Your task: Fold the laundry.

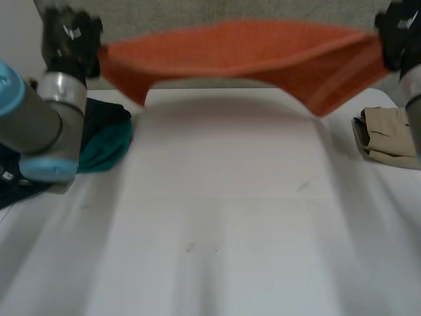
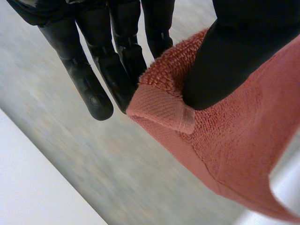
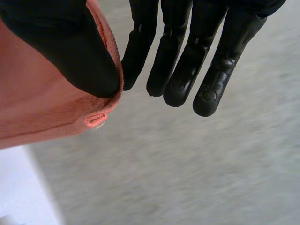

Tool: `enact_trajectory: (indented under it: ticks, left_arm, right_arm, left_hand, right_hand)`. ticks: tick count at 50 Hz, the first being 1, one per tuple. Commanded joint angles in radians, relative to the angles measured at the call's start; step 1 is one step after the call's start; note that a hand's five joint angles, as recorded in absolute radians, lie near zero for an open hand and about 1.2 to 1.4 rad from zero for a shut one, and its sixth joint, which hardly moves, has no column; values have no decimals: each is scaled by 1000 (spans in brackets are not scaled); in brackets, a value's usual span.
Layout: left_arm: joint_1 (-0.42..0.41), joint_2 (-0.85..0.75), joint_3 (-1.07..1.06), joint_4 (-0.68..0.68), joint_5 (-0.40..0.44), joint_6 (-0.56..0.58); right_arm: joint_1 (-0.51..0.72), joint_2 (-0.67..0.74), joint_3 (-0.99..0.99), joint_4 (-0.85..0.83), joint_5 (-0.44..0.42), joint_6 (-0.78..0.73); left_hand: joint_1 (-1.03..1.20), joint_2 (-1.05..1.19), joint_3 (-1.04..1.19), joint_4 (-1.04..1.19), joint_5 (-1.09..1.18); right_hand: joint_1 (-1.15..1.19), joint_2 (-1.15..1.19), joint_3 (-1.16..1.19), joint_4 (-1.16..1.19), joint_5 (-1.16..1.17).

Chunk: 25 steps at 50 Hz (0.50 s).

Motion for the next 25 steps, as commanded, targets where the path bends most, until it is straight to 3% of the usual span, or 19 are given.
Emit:
enact_trajectory:
  ticks: [1,8,13,19,21,25]
  left_arm:
    - [-2,2,-226,-19,3,-32]
    - [2,102,-433,-176,5,-23]
    - [15,235,-527,-468,3,5]
    - [40,358,-585,-808,5,97]
    - [38,398,-599,-860,6,118]
    - [23,421,-593,-830,8,121]
  right_arm:
    - [-53,0,232,68,-119,-3]
    - [-149,-101,403,278,-227,-38]
    - [-287,-241,421,656,-239,-152]
    - [-402,-327,446,993,-245,-337]
    - [-425,-338,481,1055,-247,-411]
    - [-429,-336,519,1020,-256,-454]
  left_hand:
    - [254,195,200,192,257]
    - [254,195,200,192,257]
    - [254,195,200,192,257]
    - [254,195,200,192,257]
    - [254,195,200,192,257]
    - [254,195,200,192,257]
  right_hand:
    - [398,219,211,206,224]
    - [398,219,211,206,224]
    - [398,219,211,206,224]
    - [398,219,211,206,224]
    - [398,219,211,206,224]
    - [398,219,211,206,224]
